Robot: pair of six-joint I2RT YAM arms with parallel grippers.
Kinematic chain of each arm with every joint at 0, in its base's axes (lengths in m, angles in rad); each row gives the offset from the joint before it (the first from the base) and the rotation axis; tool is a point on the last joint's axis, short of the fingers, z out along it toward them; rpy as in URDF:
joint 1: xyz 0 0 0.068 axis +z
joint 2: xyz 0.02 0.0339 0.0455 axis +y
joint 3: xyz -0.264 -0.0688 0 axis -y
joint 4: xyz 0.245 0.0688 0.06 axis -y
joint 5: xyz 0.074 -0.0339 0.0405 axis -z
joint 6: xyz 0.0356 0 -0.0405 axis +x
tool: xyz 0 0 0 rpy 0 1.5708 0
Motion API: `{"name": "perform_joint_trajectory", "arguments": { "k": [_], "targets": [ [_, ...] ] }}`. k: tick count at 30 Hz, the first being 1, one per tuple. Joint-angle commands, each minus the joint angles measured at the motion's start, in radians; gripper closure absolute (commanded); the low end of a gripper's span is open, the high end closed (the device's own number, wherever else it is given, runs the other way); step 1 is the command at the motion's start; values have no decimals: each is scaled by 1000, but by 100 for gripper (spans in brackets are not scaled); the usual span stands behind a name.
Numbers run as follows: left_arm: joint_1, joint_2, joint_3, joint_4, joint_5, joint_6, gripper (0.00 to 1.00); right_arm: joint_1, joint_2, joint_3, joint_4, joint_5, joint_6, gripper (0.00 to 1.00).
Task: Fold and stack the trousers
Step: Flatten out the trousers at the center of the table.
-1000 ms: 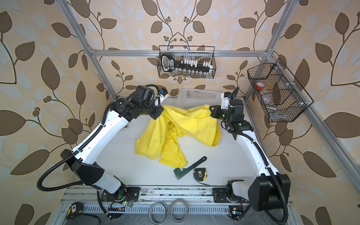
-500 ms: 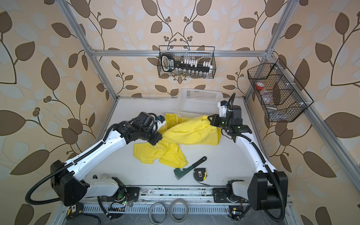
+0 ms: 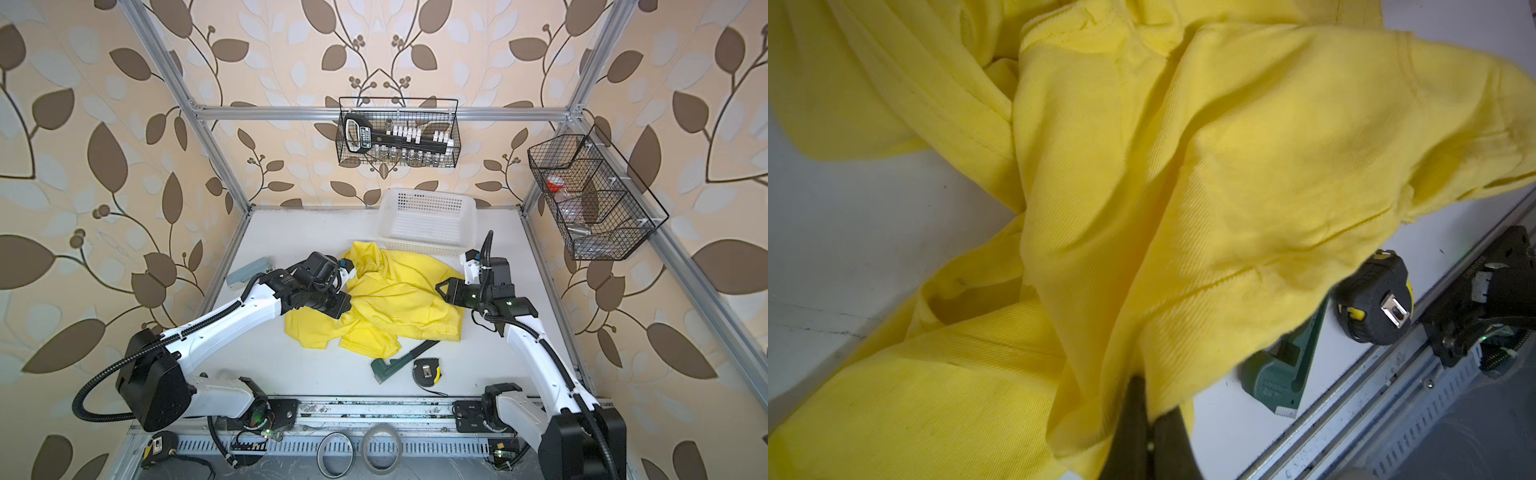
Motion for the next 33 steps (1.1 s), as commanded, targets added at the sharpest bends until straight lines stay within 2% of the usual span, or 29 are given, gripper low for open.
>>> {"name": "perform_joint_trajectory", "arguments": {
  "k": [1,4,6,7,8,12,15,17,20,22,25,27,30,33],
  "targets": [
    [-5,17,18,13,-28,-16,100,-19,-83,-2,-136,70,6,41],
    [-5,38,28,13,-23,-13,100,8,-172,-58,-189,103,58,39],
    [-5,46,34,10,-24,-5,100,50,-238,-91,-244,202,114,36],
    [-5,49,38,3,-28,-1,100,74,-275,-105,-271,267,158,25],
    [-6,52,43,-2,-31,3,100,94,-307,-115,-309,332,201,20],
    [-5,56,45,-7,-28,6,100,154,-392,-177,-386,395,357,20],
    [-5,50,39,-15,-34,7,100,236,-448,-236,-402,443,414,22],
    [-5,42,23,-4,-31,3,100,295,-461,-276,-379,461,436,23],
    [-5,52,17,-5,-24,0,100,367,-431,-334,-273,417,482,23],
    [-5,54,20,-10,-23,-1,100,430,-399,-348,-232,451,503,25],
    [-5,47,16,-8,-22,-3,100,485,-347,-353,-174,479,520,31],
    [-5,48,16,-12,-19,-5,100,500,-311,-370,-135,486,522,39],
    [-6,47,12,-21,-12,-7,100,502,-285,-351,-163,525,504,66],
    [-5,36,0,-17,-1,-14,100,493,-324,-301,-196,564,482,84]
  ]
}}
